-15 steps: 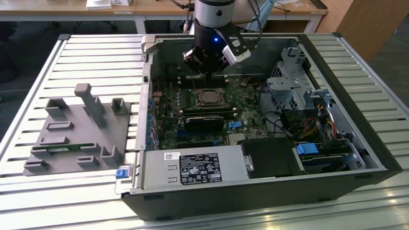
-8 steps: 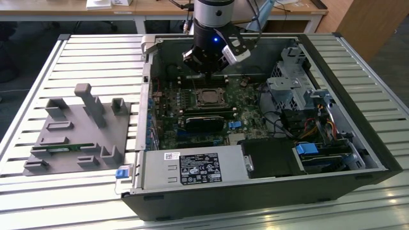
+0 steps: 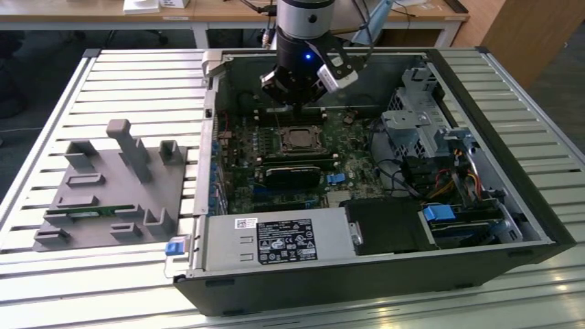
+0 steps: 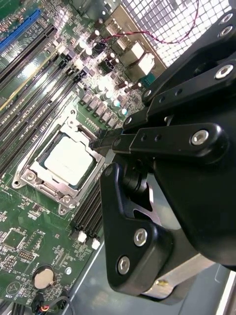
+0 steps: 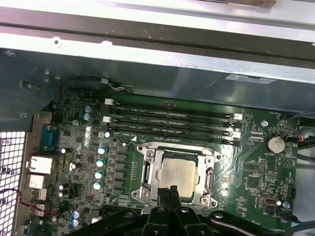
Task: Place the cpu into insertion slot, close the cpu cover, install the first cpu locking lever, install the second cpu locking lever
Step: 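Install the first cpu locking lever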
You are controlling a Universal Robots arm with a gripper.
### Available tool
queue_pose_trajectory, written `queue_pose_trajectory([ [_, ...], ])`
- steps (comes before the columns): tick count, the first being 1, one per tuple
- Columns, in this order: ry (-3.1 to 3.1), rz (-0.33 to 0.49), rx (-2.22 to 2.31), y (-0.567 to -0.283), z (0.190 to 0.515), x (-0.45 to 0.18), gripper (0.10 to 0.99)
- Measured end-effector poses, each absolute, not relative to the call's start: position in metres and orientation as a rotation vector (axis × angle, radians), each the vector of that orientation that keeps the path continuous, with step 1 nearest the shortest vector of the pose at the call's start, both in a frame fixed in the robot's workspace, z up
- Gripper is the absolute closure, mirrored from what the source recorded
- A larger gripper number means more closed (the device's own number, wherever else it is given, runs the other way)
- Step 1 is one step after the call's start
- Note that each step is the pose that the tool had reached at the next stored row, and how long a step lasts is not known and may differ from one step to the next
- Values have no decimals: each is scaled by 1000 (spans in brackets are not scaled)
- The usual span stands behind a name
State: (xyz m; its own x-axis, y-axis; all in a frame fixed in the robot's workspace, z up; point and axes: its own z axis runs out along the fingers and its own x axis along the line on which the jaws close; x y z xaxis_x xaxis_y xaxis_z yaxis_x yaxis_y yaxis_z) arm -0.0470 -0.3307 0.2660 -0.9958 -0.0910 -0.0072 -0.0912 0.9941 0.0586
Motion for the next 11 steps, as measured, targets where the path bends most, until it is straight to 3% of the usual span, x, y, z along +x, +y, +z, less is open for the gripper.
queue_pose_trajectory([
  [11,3131,92,-167,-331,266,-48,980],
])
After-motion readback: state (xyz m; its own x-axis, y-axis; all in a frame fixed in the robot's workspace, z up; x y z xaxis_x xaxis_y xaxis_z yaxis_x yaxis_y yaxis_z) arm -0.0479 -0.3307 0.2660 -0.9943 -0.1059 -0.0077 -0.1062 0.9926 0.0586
